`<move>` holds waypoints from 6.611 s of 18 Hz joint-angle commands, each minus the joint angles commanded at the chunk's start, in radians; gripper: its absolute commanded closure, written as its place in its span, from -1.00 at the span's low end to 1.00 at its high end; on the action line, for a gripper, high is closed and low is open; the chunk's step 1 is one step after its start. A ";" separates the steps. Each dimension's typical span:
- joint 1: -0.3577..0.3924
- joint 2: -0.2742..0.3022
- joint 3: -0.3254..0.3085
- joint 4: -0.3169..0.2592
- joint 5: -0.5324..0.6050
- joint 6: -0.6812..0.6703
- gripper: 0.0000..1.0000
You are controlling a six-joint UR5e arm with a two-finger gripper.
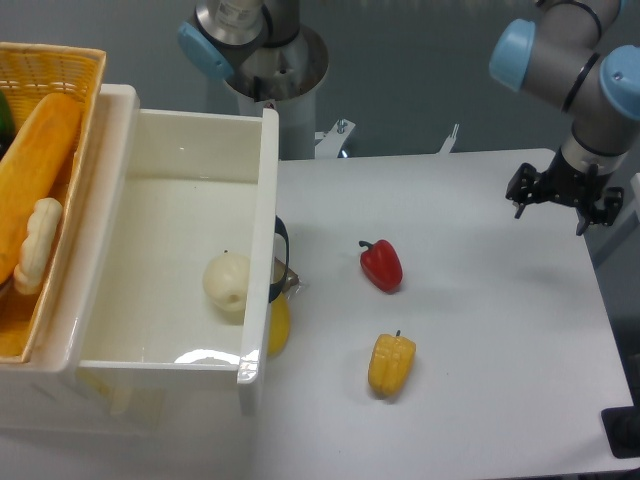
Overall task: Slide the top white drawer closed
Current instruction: 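Move the gripper from its raised pose toward the open white drawer, then lower the gripper and bring it against the drawer's front panel, then push the drawer front with the gripper to slide the drawer shut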
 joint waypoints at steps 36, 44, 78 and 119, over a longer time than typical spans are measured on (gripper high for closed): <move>-0.141 0.153 -0.161 -0.070 -0.219 -0.454 0.81; -0.152 0.164 -0.146 -0.219 -0.374 -0.512 0.86; -0.354 0.112 -0.069 -0.333 -0.545 -0.729 0.92; -0.514 0.123 -0.066 -0.288 -0.580 -0.874 0.94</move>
